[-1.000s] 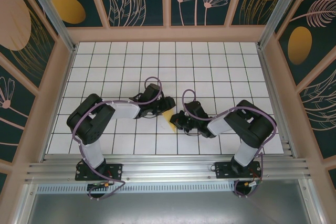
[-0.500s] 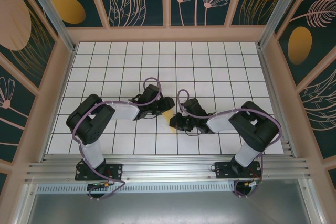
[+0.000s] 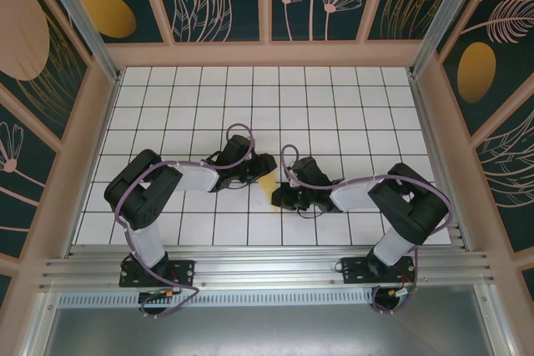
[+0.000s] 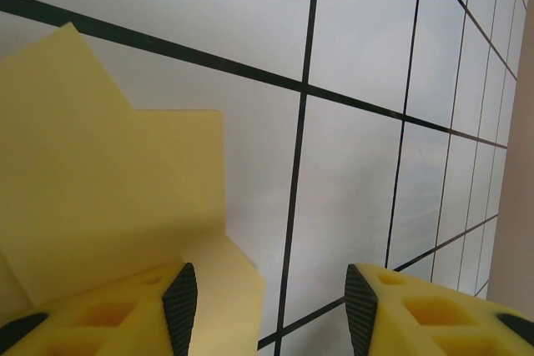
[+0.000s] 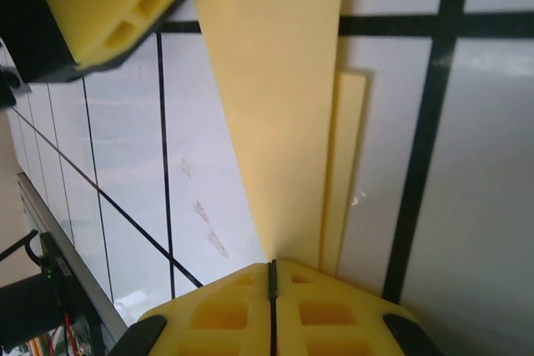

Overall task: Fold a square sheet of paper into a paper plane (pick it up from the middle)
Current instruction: Fold the wing for the fifth time at the center of the table, then turn over a paper plane at the center of the table.

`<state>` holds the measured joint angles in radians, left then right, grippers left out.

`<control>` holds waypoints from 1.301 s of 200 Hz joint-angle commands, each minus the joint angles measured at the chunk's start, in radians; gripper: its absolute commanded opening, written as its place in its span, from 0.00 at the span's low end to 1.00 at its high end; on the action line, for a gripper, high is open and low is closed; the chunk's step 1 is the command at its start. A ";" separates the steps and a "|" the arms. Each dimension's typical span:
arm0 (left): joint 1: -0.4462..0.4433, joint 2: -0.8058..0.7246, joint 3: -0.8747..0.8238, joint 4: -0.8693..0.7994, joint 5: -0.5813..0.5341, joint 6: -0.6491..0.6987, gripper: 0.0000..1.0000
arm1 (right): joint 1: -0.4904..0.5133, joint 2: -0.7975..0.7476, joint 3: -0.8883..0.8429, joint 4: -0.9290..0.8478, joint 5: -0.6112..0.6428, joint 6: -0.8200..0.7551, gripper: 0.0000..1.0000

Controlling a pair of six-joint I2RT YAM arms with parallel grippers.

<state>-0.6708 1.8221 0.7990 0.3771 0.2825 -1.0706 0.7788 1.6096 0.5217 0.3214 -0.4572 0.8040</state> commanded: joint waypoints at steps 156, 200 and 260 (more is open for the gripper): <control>0.037 -0.054 0.043 -0.104 -0.073 0.110 0.59 | -0.112 -0.425 -0.069 -0.303 0.234 -0.095 0.20; -0.036 -0.131 0.258 -0.511 -0.365 0.183 0.63 | -0.160 -0.518 -0.105 -0.252 0.351 -0.050 0.37; -0.146 -0.018 0.466 -0.918 -0.658 0.157 0.65 | -0.196 -0.549 -0.173 -0.072 0.387 -0.012 0.47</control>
<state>-0.7994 1.7393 1.2304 -0.2989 -0.2348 -0.9169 0.5964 1.0779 0.3763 0.1261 -0.0998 0.7757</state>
